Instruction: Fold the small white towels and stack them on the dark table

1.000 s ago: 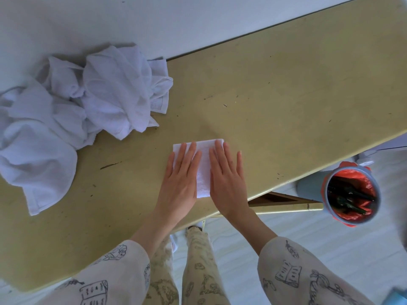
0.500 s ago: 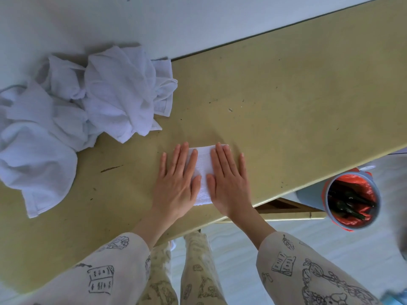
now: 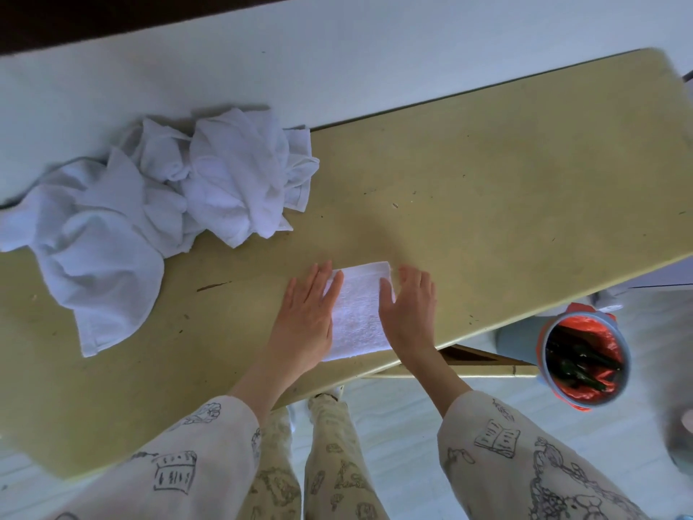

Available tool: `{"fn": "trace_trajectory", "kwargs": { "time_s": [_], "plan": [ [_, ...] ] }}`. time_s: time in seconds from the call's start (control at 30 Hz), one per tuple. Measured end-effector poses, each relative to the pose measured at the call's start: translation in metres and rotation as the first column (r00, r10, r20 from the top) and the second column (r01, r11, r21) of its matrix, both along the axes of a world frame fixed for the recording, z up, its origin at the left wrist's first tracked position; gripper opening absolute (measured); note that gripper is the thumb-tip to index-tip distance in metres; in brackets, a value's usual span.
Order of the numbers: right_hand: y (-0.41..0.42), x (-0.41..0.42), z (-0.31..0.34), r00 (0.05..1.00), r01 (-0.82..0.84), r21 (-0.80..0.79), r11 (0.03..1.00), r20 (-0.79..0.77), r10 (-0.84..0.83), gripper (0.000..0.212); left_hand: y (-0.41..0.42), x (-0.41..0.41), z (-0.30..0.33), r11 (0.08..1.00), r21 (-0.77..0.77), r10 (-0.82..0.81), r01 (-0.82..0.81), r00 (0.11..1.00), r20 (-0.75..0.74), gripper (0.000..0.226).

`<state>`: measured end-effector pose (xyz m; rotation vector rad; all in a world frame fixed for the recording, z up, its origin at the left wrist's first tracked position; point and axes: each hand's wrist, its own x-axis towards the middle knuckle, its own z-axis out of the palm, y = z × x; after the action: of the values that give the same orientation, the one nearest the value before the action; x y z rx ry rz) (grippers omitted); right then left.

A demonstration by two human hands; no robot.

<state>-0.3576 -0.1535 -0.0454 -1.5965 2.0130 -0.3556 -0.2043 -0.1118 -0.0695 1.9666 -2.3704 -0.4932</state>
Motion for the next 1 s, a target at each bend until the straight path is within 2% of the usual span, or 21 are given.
{"fn": "trace_trajectory", "kwargs": {
  "time_s": [0.07, 0.13, 0.33, 0.5, 0.57, 0.7, 0.77, 0.87, 1.0],
  "plan": [
    [0.001, 0.005, 0.002, 0.998, -0.026, 0.144, 0.989, -0.048, 0.033, 0.038, 0.008, 0.003, 0.002, 1.000, 0.012, -0.013, 0.013, 1.000, -0.013, 0.072],
    [0.003, 0.010, 0.002, 0.997, -0.024, 0.227, 0.974, -0.066, 0.040, 0.042, 0.017, 0.004, 0.005, 0.999, 0.033, -0.004, 0.005, 1.000, -0.016, 0.075],
    [0.008, 0.024, 0.003, 0.996, 0.039, 0.416, 0.909, -0.086, -0.003, 0.040, 0.044, 0.013, 0.011, 0.994, 0.099, 0.060, -0.055, 0.997, -0.050, 0.051],
    [0.012, 0.030, 0.008, 0.997, 0.005, 0.521, 0.853, -0.072, 0.039, 0.041, 0.056, 0.024, 0.015, 0.989, 0.142, 0.059, -0.045, 0.993, -0.100, 0.050],
    [0.015, 0.031, 0.011, 0.997, -0.016, 0.498, 0.867, -0.059, 0.052, 0.042, 0.058, 0.029, 0.016, 0.986, 0.163, 0.060, -0.038, 0.990, -0.128, 0.050],
    [0.024, 0.030, 0.024, 0.994, -0.102, 0.437, 0.894, 0.087, 0.071, 0.035, 0.057, 0.041, 0.024, 0.979, 0.203, 0.071, -0.022, 0.968, -0.240, 0.049],
    [0.026, 0.029, 0.035, 0.982, -0.162, 0.413, 0.896, 0.153, 0.107, 0.032, 0.058, 0.050, 0.029, 0.967, 0.245, 0.141, -0.063, 0.939, -0.314, 0.046],
    [0.030, 0.036, 0.055, 0.959, -0.272, 0.348, 0.897, 0.171, 0.225, 0.025, 0.065, 0.071, 0.045, 0.947, 0.282, 0.263, -0.157, 0.881, -0.394, 0.039],
    [0.032, 0.060, 0.084, 0.912, -0.407, 0.254, 0.878, 0.162, 0.376, 0.014, 0.080, 0.101, 0.078, 0.860, 0.386, 0.484, -0.335, 0.775, -0.405, 0.036]
  ]
}}
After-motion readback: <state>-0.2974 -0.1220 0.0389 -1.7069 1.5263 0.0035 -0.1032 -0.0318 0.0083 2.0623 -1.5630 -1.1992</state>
